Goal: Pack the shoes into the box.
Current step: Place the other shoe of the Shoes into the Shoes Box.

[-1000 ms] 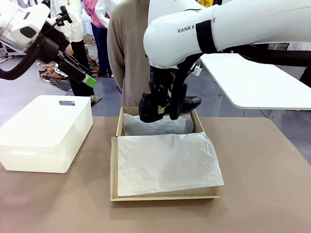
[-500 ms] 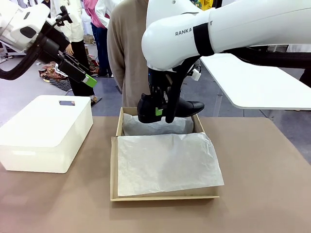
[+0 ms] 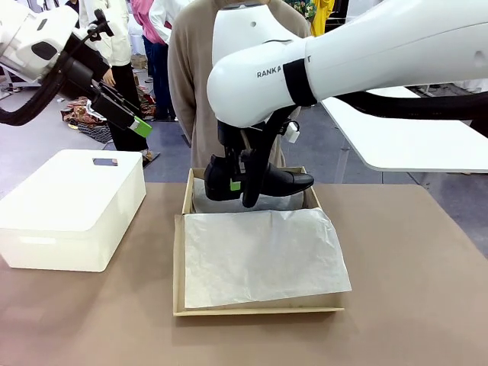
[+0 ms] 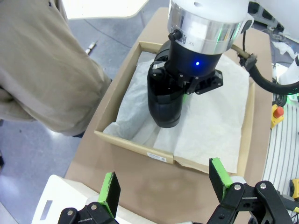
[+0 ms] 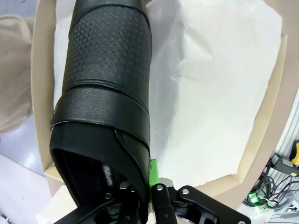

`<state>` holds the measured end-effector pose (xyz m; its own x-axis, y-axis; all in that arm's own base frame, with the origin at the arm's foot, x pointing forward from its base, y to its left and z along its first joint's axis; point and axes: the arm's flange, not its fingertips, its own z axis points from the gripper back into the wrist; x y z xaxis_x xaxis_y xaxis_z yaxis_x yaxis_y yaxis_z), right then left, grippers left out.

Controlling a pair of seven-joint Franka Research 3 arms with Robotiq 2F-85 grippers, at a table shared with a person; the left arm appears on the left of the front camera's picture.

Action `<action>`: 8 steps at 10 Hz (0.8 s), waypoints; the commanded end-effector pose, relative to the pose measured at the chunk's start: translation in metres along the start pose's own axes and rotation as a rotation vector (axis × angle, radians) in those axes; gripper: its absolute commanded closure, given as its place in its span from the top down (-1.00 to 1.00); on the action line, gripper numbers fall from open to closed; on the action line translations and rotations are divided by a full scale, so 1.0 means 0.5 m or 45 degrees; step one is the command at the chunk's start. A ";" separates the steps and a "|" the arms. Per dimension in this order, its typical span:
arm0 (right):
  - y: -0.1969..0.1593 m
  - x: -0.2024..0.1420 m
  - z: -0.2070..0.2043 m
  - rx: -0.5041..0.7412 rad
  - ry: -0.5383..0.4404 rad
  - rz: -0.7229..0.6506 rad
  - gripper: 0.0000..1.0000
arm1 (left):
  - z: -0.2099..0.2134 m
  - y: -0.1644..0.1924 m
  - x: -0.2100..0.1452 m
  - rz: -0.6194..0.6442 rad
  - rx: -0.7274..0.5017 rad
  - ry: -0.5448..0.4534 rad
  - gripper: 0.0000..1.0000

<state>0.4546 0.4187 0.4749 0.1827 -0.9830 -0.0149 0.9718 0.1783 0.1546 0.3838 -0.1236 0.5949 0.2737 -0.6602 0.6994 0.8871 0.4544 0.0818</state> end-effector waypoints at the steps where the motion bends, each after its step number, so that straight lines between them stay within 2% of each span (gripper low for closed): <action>1: 0.016 -0.015 0.002 0.074 -0.035 -0.056 -1.00 | 0.000 0.002 -0.001 0.000 -0.019 -0.022 1.00; 8: 0.014 -0.021 -0.039 0.047 0.021 -0.150 -1.00 | 0.000 0.002 -0.001 0.000 -0.019 -0.022 1.00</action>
<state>0.4629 0.4277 0.4552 0.1066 -0.9936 -0.0369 0.9818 0.0993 0.1620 0.3838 -0.1236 0.5949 0.2737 -0.6602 0.6994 0.8871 0.4544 0.0818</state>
